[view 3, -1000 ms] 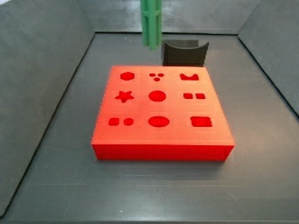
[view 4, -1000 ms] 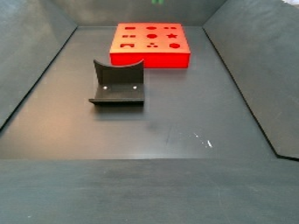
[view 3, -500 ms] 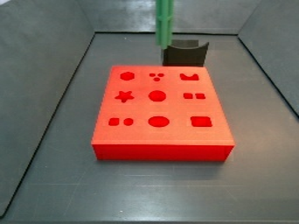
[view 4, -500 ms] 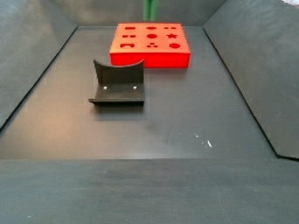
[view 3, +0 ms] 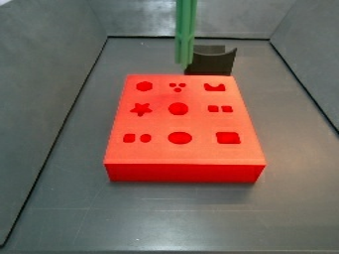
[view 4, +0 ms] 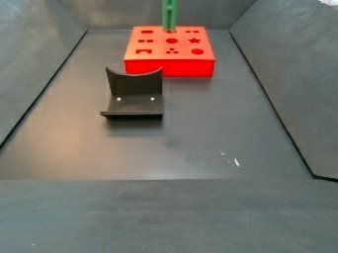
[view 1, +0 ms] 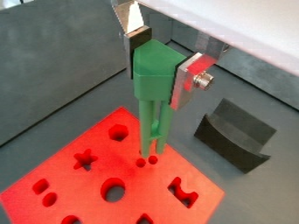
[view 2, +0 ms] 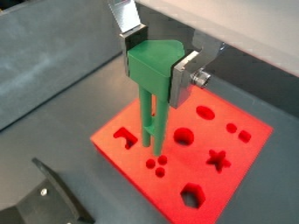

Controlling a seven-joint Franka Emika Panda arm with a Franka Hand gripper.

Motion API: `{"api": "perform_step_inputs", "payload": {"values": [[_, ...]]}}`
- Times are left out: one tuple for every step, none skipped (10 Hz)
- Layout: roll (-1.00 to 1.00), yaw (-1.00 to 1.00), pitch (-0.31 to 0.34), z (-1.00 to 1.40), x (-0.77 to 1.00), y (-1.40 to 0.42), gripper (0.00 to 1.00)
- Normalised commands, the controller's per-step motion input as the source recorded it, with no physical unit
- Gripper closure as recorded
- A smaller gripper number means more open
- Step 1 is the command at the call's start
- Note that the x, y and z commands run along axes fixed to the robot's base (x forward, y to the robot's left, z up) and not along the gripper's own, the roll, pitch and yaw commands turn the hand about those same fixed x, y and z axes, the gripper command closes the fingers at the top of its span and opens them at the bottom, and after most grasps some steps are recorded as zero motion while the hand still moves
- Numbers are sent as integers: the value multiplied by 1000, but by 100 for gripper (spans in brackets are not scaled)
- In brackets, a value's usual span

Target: Insert the 3 prong object.

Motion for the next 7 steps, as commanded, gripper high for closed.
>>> {"api": "perform_step_inputs", "payload": {"values": [[46,0,-43,-469,0,0,100],[-186,-140,-91,-586,140,0,100],[-317,-240,-147,-446,77,123,100],[-311,-149,-170,-249,0,203,100],[-191,-43,-100,-34,0,206,100],[-109,-34,-44,0,-31,149,100],[-100,0,-86,-109,-43,49,100]]}}
